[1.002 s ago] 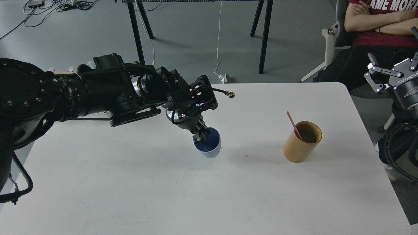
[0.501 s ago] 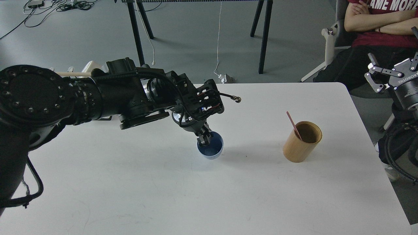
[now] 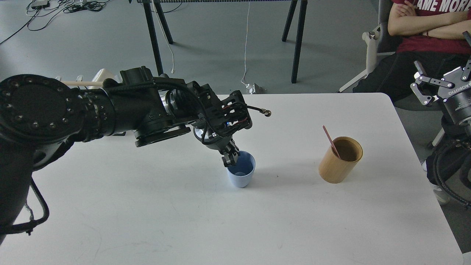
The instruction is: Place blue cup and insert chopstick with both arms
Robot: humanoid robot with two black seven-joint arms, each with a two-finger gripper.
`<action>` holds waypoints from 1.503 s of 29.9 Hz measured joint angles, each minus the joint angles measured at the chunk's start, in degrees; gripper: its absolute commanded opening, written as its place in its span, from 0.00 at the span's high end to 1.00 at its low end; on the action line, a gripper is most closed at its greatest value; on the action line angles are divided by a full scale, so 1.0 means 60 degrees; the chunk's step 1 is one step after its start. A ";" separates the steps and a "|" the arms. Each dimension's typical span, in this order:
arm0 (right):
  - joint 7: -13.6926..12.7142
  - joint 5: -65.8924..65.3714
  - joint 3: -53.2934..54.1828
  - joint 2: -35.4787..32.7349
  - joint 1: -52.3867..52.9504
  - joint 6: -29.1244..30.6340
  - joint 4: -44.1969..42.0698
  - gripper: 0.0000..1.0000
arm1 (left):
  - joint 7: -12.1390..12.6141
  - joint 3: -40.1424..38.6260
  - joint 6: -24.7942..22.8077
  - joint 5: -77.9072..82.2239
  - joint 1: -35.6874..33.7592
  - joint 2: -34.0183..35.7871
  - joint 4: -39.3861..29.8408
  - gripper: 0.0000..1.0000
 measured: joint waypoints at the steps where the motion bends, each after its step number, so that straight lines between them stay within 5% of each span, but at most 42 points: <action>1: 0.0000 0.0000 0.0001 0.0000 -0.0001 0.0000 0.0003 0.01 | 0.0000 -0.0021 -0.0024 -0.0065 0.0000 0.0000 0.0001 0.68; 11: 0.0000 -0.0013 -0.0002 -0.0009 0.0025 0.0000 0.0011 0.01 | 0.0002 -0.0269 -0.0111 -0.1828 -0.0103 0.0041 -0.0014 0.37; 13: 0.0000 -0.0020 -0.0002 -0.0009 0.0051 0.0000 0.0012 0.01 | -0.0001 -0.0580 -0.0113 -0.2160 -0.0080 0.0132 -0.0014 0.22; 20: 0.0000 -0.0662 -0.0113 -0.0132 0.0428 0.0000 -0.0042 0.01 | 0.0000 -0.2388 -0.0126 -0.3484 0.0323 0.1110 -0.0014 0.15; 31: 0.0000 -0.5662 0.0070 -0.0868 0.1347 -0.0099 0.0680 0.01 | 0.0001 -0.7047 -0.0023 -0.5902 0.2723 0.2382 -0.0130 0.09; 37: 0.0000 -0.8173 0.0228 -0.2333 0.1118 -0.2291 0.2853 0.01 | 0.0001 -0.9565 0.0011 -0.7681 0.3846 0.2363 -0.0247 0.07; 45: 0.0001 -1.2920 0.0151 -0.2892 -0.0300 -0.6237 0.4150 0.01 | 0.0001 -1.0109 -0.0007 -0.8744 0.4011 0.2355 -0.0383 0.06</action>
